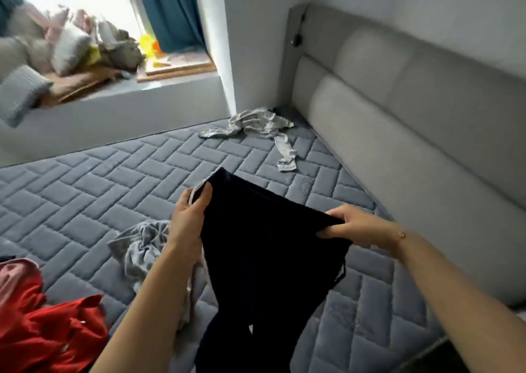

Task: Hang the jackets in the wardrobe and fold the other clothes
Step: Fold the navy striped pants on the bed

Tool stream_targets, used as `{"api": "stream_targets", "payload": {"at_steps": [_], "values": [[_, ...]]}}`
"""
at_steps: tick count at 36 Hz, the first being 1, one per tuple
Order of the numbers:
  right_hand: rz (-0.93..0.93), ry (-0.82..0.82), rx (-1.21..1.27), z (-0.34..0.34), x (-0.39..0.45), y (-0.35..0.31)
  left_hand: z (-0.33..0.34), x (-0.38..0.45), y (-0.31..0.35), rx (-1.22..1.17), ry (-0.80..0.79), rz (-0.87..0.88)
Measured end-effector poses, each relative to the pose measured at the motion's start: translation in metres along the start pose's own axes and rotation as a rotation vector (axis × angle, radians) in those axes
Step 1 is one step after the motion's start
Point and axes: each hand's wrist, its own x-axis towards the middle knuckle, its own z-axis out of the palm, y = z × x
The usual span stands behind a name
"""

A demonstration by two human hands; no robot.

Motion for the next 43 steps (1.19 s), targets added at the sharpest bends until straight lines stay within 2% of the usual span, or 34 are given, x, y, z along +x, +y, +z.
{"api": "stream_targets", "payload": {"at_steps": [3, 6, 9, 11, 14, 17, 23, 32, 37, 43], "values": [[-0.046, 0.109, 0.111, -0.036, -0.052, -0.032, 0.03, -0.003, 0.047, 0.021, -0.166, 0.085], [-0.135, 0.339, 0.26, -0.07, -0.097, -0.058, 0.063, -0.007, 0.091, 0.091, -0.339, 0.153], [-0.254, 0.555, 0.397, -0.104, -0.133, -0.08, 0.101, -0.011, 0.13, 0.184, -0.462, 0.219], [-0.334, 0.626, 0.41, -0.127, -0.155, -0.094, 0.128, -0.012, 0.154, 0.259, -0.503, 0.275], [-0.411, 0.632, 0.38, -0.162, -0.184, -0.112, 0.167, -0.008, 0.185, 0.327, -0.511, 0.361], [-0.455, 0.635, 0.302, -0.195, -0.208, -0.121, 0.207, 0.005, 0.212, 0.285, -0.465, 0.406], [-0.42, 0.948, 0.005, -0.259, -0.225, -0.116, 0.3, 0.029, 0.234, 0.243, -0.555, 0.393], [-0.48, 1.434, -0.159, -0.361, -0.241, -0.092, 0.445, 0.055, 0.244, 0.253, -0.664, 0.32], [-0.562, 1.49, 0.064, -0.39, -0.265, -0.094, 0.497, 0.053, 0.261, 0.144, -0.737, 0.401], [-0.624, 1.466, 0.204, -0.374, -0.272, -0.104, 0.493, 0.057, 0.266, 0.109, -0.818, 0.438]]}}
